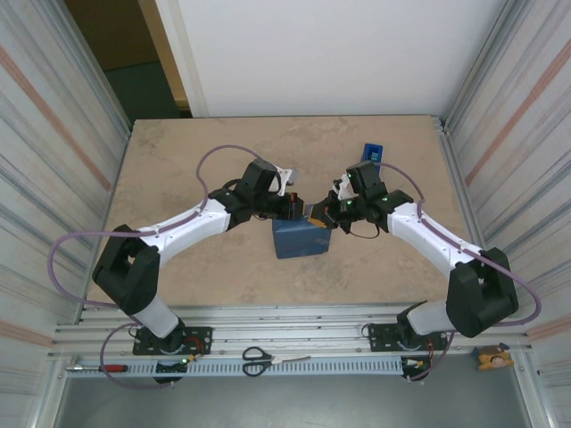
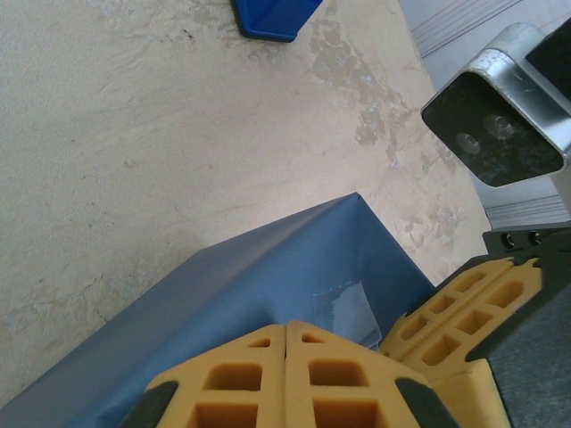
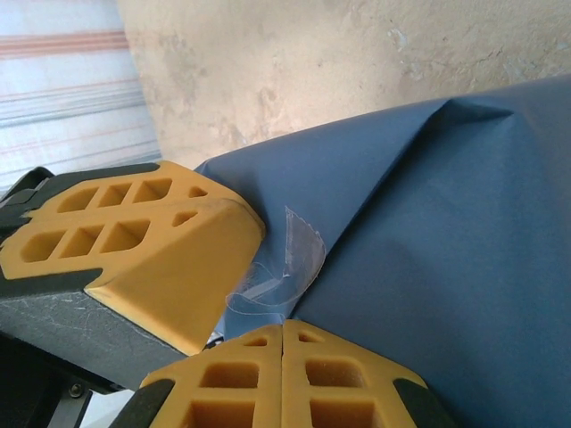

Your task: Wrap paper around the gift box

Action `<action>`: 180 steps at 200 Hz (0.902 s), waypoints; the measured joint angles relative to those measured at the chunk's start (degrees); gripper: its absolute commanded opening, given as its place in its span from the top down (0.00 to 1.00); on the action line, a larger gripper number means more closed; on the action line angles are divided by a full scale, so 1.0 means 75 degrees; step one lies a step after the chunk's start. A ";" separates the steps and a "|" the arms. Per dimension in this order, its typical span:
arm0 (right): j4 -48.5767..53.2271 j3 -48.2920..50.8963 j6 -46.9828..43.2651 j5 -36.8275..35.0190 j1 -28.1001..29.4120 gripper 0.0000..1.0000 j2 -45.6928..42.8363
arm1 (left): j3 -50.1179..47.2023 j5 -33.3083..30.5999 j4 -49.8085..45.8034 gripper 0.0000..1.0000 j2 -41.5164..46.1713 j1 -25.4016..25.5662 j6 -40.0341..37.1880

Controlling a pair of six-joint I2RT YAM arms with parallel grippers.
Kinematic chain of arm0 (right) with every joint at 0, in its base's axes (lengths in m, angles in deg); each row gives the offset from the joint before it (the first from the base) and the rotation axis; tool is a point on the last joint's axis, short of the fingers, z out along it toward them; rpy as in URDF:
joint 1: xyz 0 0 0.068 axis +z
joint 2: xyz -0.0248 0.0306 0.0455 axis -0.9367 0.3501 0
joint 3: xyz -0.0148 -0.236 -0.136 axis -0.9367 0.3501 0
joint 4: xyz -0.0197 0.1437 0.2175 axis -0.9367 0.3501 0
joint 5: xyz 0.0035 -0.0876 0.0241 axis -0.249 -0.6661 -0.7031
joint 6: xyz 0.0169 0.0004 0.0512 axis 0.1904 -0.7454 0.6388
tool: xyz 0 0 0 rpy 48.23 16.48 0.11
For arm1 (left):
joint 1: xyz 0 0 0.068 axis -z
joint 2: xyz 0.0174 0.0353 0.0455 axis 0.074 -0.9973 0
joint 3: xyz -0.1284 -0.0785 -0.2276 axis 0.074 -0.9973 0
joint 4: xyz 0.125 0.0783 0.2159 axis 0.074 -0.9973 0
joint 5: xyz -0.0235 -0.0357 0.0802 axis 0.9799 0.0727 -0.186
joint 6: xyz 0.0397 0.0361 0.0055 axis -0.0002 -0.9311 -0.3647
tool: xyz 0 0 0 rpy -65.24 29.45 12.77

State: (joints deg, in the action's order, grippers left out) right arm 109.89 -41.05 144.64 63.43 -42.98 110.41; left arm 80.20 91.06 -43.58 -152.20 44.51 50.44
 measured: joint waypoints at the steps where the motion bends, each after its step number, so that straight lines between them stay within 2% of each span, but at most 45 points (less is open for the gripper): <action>1: 0.0003 0.0000 0.0000 0.0000 0.0000 0.95 -0.0003 | 0.0000 0.0000 0.0000 1.00 0.0000 0.0000 0.0000; 56: 0.0306 -0.0003 0.0006 -0.0003 0.0012 0.93 -0.0312 | -0.0017 -0.0003 0.0026 1.00 0.0000 0.0000 0.0020; 118: 0.0533 -0.0382 0.0012 -0.0210 -0.0050 0.94 -0.0944 | -0.0082 0.0000 0.0117 1.00 0.0015 0.0000 0.0023; 180: -0.0169 -0.0883 0.0358 -0.0326 -0.0291 0.95 -0.0726 | -0.0093 0.0000 0.0134 1.00 0.0029 0.0000 0.0035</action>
State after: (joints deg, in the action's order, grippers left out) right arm 108.63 -47.67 147.33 60.98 -45.17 104.97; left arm 79.50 91.06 -42.57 -151.98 44.51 50.70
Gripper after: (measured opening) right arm 0.058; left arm 0.065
